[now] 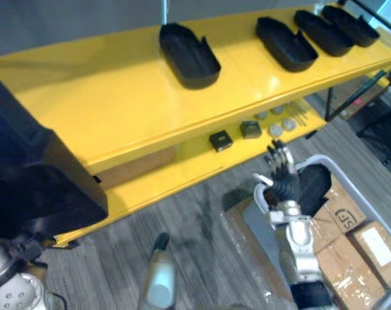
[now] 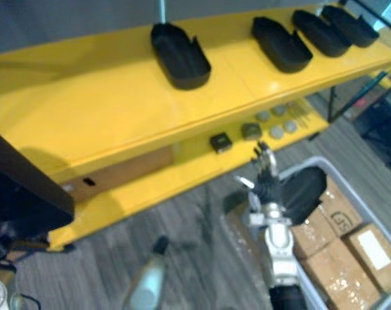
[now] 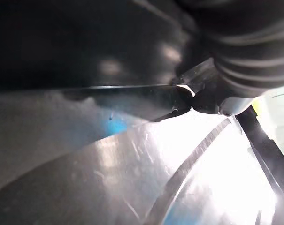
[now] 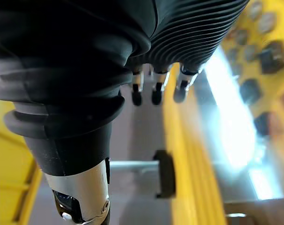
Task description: Walk over and take plastic housings, then place them on the shelf
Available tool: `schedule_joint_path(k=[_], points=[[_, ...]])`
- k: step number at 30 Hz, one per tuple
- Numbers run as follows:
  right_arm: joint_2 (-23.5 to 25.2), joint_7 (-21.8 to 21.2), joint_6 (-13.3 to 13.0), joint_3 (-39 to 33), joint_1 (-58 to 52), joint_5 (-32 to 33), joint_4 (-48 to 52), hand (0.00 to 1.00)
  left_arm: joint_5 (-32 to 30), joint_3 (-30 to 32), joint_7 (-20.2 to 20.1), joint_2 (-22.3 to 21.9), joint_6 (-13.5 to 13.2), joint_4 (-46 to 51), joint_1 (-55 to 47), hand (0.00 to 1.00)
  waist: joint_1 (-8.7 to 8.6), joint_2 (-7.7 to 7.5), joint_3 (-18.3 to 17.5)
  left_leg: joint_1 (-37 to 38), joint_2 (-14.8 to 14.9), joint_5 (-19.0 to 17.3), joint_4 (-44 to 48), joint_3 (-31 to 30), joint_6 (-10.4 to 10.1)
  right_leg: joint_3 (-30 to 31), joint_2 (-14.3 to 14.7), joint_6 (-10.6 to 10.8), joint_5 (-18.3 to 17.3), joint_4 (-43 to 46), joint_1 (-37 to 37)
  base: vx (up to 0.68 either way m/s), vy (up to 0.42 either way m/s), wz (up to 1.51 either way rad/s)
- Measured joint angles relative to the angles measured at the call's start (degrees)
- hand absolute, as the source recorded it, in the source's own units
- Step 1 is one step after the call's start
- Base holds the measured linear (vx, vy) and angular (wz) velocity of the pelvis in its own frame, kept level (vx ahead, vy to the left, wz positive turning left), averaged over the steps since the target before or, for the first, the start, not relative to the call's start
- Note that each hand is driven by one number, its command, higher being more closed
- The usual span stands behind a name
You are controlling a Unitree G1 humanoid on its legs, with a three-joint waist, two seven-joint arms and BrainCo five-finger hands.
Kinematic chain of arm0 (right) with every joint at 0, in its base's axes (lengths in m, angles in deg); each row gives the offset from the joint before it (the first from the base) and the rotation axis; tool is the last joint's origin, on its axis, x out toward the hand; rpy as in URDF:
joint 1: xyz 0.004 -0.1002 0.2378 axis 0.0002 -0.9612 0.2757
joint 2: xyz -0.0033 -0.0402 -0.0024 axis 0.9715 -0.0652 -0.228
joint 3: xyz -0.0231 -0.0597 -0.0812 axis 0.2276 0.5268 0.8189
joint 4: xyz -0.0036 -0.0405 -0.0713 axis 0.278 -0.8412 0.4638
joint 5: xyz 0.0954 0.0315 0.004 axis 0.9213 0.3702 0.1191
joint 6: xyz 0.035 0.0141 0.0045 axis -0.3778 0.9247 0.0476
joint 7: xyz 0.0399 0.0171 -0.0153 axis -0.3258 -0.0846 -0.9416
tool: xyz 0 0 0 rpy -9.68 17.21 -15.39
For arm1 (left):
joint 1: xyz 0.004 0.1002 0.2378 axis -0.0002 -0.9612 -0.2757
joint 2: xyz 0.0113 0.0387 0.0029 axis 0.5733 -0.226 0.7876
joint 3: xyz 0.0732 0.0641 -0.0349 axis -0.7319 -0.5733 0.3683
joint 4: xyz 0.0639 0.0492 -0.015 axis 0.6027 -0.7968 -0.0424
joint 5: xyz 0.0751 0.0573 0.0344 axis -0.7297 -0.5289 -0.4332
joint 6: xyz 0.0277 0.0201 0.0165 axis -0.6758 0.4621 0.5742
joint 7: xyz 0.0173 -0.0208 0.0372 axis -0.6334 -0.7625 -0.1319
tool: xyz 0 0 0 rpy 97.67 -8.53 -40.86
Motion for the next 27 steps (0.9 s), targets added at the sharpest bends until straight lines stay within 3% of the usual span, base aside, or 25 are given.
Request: schedule_joint_path(k=[4, 8, 10, 13, 17, 18, 19, 20, 21, 23, 24, 25, 26, 27], points=[[-2.1, -1.0, -0.1, 0.0, 1.1, 0.1, 2.0, 0.00, -0.1, -3.7, 1.0, 0.0, 0.0, -1.7, 1.4, 1.00, -0.55, 1.67, 1.6, 0.1, 0.5, 0.5, -1.0, 0.9, 0.5, 0.3, -0.1, 0.1, -0.2, -0.2, -0.9, -0.10, 0.013, -0.18], [-2.8, -1.1, -0.2, 0.0, 1.2, 0.1, 2.0, 0.00, -0.1, -4.7, 2.6, 0.2, -0.1, -2.7, 3.9, 1.00, -0.75, 2.89, 6.0, -0.4, 0.4, 0.7, 0.9, 1.9, 0.3, 1.5, -1.2, 2.4, -5.4, 2.5, -2.1, -0.14, -0.021, -0.15], [-2.7, -1.1, -0.3, 0.0, 1.1, 0.0, 2.0, 0.00, -0.1, -5.2, 3.2, 0.2, -0.1, -3.0, 4.1, 1.00, -1.60, 3.54, 7.2, -1.6, 0.5, 0.7, 2.2, 1.1, 0.2, 1.4, -1.2, 2.6, -7.2, 5.0, -3.4, -0.12, -0.022, 0.10], [-2.5, -1.3, -0.3, -0.1, 0.2, 0.0, 2.0, 0.00, -0.6, -5.4, 4.5, 0.2, -0.1, -3.5, 3.8, 1.00, -1.87, 3.53, 7.4, -1.9, 0.3, 0.9, 2.2, 0.7, 0.0, 1.1, -1.5, 2.3, -8.5, 6.8, -4.2, -0.06, -0.006, 0.12], [-1.0, -2.2, -1.3, -2.3, -1.7, 0.1, 2.1, 0.00, -2.2, -3.9, 4.7, -0.4, -0.3, -3.5, 3.0, 1.00, -1.18, 3.31, 7.3, -2.0, -2.3, -0.9, 4.2, 0.0, 0.4, -2.2, -3.1, 2.2, -8.9, 4.3, -0.6, 0.08, 0.046, 0.29], [-0.3, -2.0, -1.4, -2.7, -3.0, 0.1, 2.2, 0.00, -3.7, -2.3, 4.6, -0.6, -0.9, -3.2, 1.8, 1.00, -0.68, 3.05, 7.1, -2.3, -3.7, -4.8, 8.9, 0.5, 2.3, -2.3, -4.0, 1.4, -8.2, 6.3, 1.4, 0.19, 0.102, 0.19], [-0.3, -1.9, -1.4, -2.6, -3.6, 0.1, 2.2, 0.00, -4.5, -1.6, 4.7, -0.6, -1.3, -3.0, 0.9, 1.00, -0.76, 3.38, 7.0, -2.3, -3.8, -6.2, 10.9, 0.2, 1.7, -1.4, -4.4, 0.2, -7.6, 9.7, 0.9, 0.21, 0.144, 0.31], [-0.2, -1.5, -1.6, -2.4, -5.3, 0.1, 2.6, 0.00, -6.3, -0.7, 4.8, -0.3, -2.5, -2.6, -0.4, 1.00, -0.67, 3.44, 6.5, -1.8, -4.5, -8.5, 13.4, -0.5, 2.1, 1.0, -5.6, -3.7, -5.3, 18.2, -2.0, 0.18, 0.165, 0.39], [0.0, -0.7, -2.0, -2.5, -5.7, 0.0, 2.6, 0.00, -7.2, 0.6, 4.6, 0.2, -3.6, -1.9, -1.2, 1.00, -0.77, 2.71, 5.4, -1.7, -5.0, -9.4, 13.7, -1.3, 2.7, 4.1, -5.9, -7.2, -0.4, 25.0, -5.9, 0.18, 0.174, 0.40], [0.2, 0.6, -3.0, -3.2, -4.6, -1.2, 2.5, 0.00, -7.4, 2.2, 4.6, 2.9, -4.5, -1.5, -1.0, 1.00, -0.77, 1.94, 4.7, 0.4, -5.2, -10.1, 12.4, -2.6, 4.0, 8.0, -6.1, -6.1, 5.9, 31.4, -9.3, 0.23, 0.111, 0.30], [0.1, 0.7, -3.4, -3.7, -4.0, -1.9, 2.4, 0.00, -7.4, 2.7, 4.6, 3.8, -4.5, -1.6, -0.7, 1.00, -0.91, 1.86, 4.6, 1.4, -5.4, -10.2, 12.1, -3.0, 4.4, 8.5, -5.9, -4.6, 2.5, 32.1, -9.6, 0.32, 0.067, 0.30], [-0.5, 0.8, -3.9, -4.7, -1.9, -2.5, 1.9, 0.00, -7.2, 3.7, 4.5, 4.4, -4.6, -1.6, 0.7, 1.00, -1.35, 2.01, 4.4, 3.5, -5.6, -10.9, 11.6, -4.0, 4.9, 9.7, -4.5, -2.4, -3.3, 30.6, -10.1, 0.27, 0.037, 0.32], [-1.7, 1.3, -3.9, -6.3, 0.2, -2.8, 1.7, 0.00, -6.8, 4.3, 4.5, 4.4, -4.6, -1.7, 1.9, 1.00, -2.15, 3.20, 3.4, 4.7, -5.3, -11.4, 10.8, -5.0, 5.2, 11.3, -2.0, -2.3, -6.4, 26.3, -11.9, 0.25, 0.041, 0.29], [-2.4, 1.7, -3.9, -7.3, 0.8, -2.7, 1.8, 0.00, -6.7, 4.2, 4.5, 4.4, -4.5, -1.9, 2.7, 1.00, -2.35, 3.82, 2.8, 5.1, -5.2, -11.4, 10.1, -5.4, 5.2, 12.8, -0.7, -2.4, -6.8, 23.7, -13.1, 0.17, 0.004, 0.46]])
